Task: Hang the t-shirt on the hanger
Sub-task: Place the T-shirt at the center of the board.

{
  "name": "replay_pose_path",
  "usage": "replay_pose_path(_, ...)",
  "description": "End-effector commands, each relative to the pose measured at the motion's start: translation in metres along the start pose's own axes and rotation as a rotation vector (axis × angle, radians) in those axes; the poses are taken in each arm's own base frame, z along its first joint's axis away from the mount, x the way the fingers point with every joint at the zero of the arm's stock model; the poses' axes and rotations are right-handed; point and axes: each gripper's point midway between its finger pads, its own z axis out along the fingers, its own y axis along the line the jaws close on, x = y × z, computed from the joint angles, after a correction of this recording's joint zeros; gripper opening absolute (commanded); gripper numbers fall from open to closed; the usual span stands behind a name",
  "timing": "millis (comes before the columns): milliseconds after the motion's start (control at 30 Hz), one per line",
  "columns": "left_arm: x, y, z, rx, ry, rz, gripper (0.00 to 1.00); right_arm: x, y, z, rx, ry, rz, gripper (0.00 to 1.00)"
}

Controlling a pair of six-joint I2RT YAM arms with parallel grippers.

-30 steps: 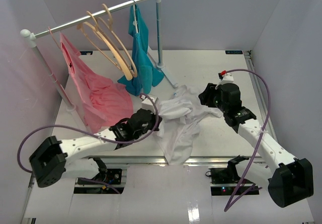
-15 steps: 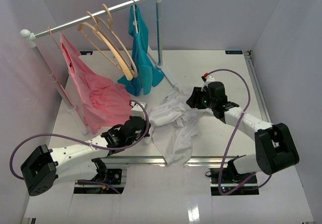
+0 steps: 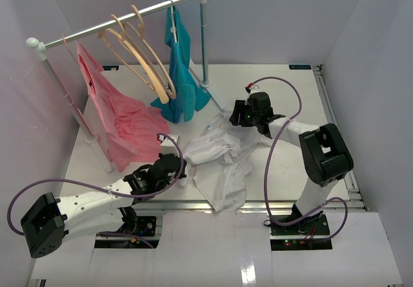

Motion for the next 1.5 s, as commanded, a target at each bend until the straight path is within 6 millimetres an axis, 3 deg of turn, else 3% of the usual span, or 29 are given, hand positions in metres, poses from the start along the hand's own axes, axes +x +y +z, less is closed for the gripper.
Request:
replay_pose_path(0, 0.001, -0.002, 0.004, 0.007, -0.004, 0.003, 0.00, 0.002, -0.001, 0.027, 0.080, -0.001, -0.048, 0.62)
replay_pose_path(200, 0.000, -0.003, 0.005, 0.011, -0.005, 0.007, 0.00, 0.025, -0.012, 0.053, 0.141, 0.083, -0.033, 0.57)
replay_pose_path(267, -0.002, -0.003, 0.004, 0.012, -0.015, 0.006, 0.00, 0.028, -0.020, 0.057, 0.183, 0.103, -0.040, 0.44)
replay_pose_path(367, -0.008, -0.005, 0.002, 0.018, -0.028, -0.003, 0.00, 0.021, -0.025, 0.055, 0.222, 0.103, -0.055, 0.11)
replay_pose_path(400, -0.011, -0.007, 0.001, 0.021, -0.034, -0.006, 0.00, 0.015, -0.026, 0.053, 0.230, 0.095, -0.059, 0.08)
replay_pose_path(467, -0.019, -0.009, 0.000, 0.019, -0.051, -0.015, 0.00, -0.002, -0.026, 0.049, 0.236, 0.076, -0.060, 0.08)
replay_pose_path(567, -0.047, -0.019, -0.008, 0.025, -0.091, 0.004, 0.00, -0.063, -0.019, 0.019, 0.223, -0.031, -0.079, 0.08)
replay_pose_path(633, -0.064, -0.020, -0.015, 0.017, -0.112, 0.025, 0.00, -0.104, -0.011, -0.010, 0.218, -0.125, -0.095, 0.08)
replay_pose_path(733, -0.098, -0.019, -0.029, -0.018, -0.195, 0.022, 0.00, -0.146, 0.002, -0.049, 0.203, -0.238, -0.121, 0.08)
replay_pose_path(867, -0.135, -0.018, -0.050, -0.022, -0.296, -0.012, 0.00, -0.172, 0.010, -0.081, 0.197, -0.318, -0.135, 0.08)
replay_pose_path(967, -0.148, -0.020, -0.061, -0.012, -0.309, -0.020, 0.00, -0.180, 0.013, -0.098, 0.195, -0.349, -0.138, 0.08)
replay_pose_path(1100, -0.153, -0.013, -0.071, -0.020, -0.327, -0.046, 0.00, -0.175, 0.009, -0.118, 0.218, -0.373, -0.129, 0.08)
replay_pose_path(1200, -0.138, -0.005, -0.070, -0.027, -0.308, -0.076, 0.00, -0.146, -0.011, -0.131, 0.282, -0.370, -0.089, 0.08)
replay_pose_path(1267, -0.128, 0.003, -0.070, -0.040, -0.301, -0.093, 0.00, -0.143, -0.014, -0.150, 0.288, -0.431, -0.066, 0.08)
replay_pose_path(1367, -0.098, 0.015, -0.065, -0.051, -0.252, -0.128, 0.00, -0.096, -0.018, -0.154, 0.231, -0.406, -0.012, 0.08)
replay_pose_path(1467, -0.075, 0.016, -0.062, -0.011, -0.212, -0.188, 0.00, -0.023, -0.007, -0.148, 0.072, -0.350, 0.064, 0.08)
